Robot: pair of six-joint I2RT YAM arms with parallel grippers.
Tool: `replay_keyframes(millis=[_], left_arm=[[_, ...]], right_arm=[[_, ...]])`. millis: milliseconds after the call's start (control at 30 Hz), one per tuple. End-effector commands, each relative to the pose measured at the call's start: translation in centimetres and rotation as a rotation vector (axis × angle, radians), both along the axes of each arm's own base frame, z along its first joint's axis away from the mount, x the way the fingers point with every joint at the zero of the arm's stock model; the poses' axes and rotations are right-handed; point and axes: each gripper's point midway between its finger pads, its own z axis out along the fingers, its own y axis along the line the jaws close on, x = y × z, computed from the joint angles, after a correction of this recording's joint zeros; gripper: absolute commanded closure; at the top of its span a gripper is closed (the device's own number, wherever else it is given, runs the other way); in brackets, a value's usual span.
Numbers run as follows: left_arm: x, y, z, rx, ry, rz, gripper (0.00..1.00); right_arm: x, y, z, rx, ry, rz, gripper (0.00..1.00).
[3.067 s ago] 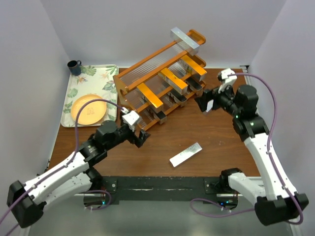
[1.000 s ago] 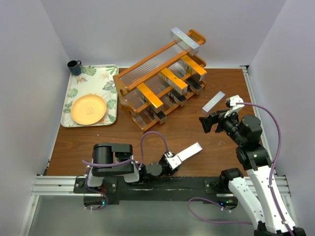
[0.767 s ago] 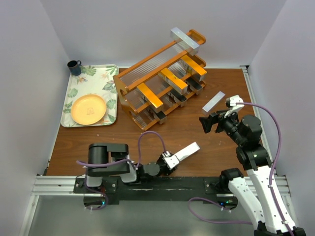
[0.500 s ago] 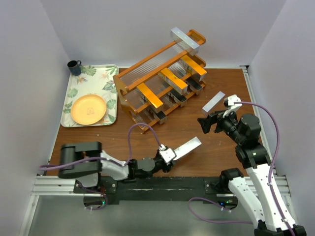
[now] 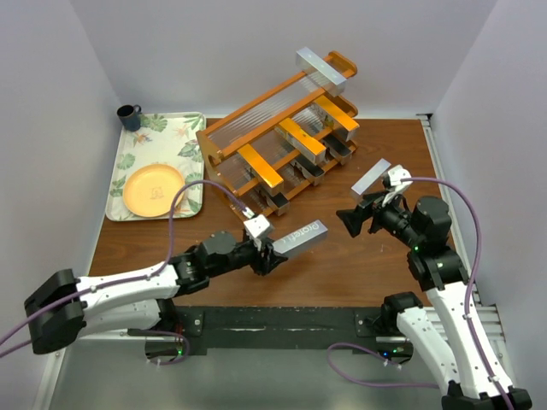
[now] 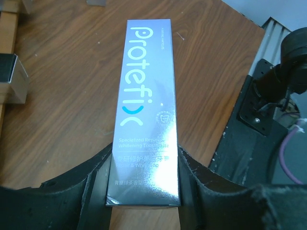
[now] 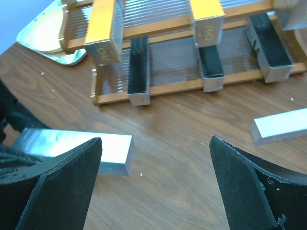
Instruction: Place and organize the toothpastes onto the shelf
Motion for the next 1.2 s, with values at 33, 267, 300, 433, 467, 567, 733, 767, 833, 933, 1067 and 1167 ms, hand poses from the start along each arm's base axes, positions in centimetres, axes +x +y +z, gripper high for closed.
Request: replay_keyframes(millis=[33,267,300,433,467,567,733,767,833,933,1067,1167], left_arm=[[-2.2,-0.1,3.9,-0.063,0.143,-0.143,0.84],[-0.7,2.3,5.4,-0.115,0.281,-0.142,0.87],[-0.7,2.6,5.8,-0.127,0.289,-0.14,0.87],[-0.8,3.5,6.8,-0.159,0.314,-0.168,0.88],[-0.4,3.9,6.8,-0.161,0.316,-0.158,0.88],[-0.3,5.1,6.0,-0.142,0.367,-0.15,0.9],[-0.8,6.1,6.7,-0.171,0.406,-0.184,0.92],[-0.8,6.1,6.9,-0.177,0.406,-0.19,0.92],[-1.2,6.2,7.1,-0.187,0.422,-0.216,0.93],[-1.7,6.2,7.7,-0.195,0.425,-0.24,0.93],[-2.2,6.3,8.0,-0.189,0.433,-0.265,0.94],[-2.5,6.3,8.3,-0.187,0.424,-0.282,0.94]], right_arm=[[-0.6,1.8,0.7,0.016,-0.039,0.123,0.02],[-2.8,5.3,0.4,-0.047,-0.062,0.32,0.02],[-3.1,5.7,0.3,-0.063,-0.063,0.337,0.02],[-4.2,7.2,-1.2,-0.138,-0.043,0.398,0.02],[-4.6,7.8,-1.6,-0.156,-0.041,0.422,0.02],[-5.4,8.8,-2.3,-0.223,-0.063,0.483,0.03],[-6.2,10.0,-3.5,-0.363,-0.102,0.542,0.03],[-6.7,10.5,-3.6,-0.392,-0.129,0.578,0.03],[-6.6,11.0,-3.9,-0.431,-0.164,0.587,0.03],[-6.4,11.8,-4.2,-0.507,-0.214,0.596,0.02],[-6.3,12.8,-4.4,-0.59,-0.267,0.621,0.02],[-6.4,13.5,-4.0,-0.596,-0.307,0.641,0.03]])
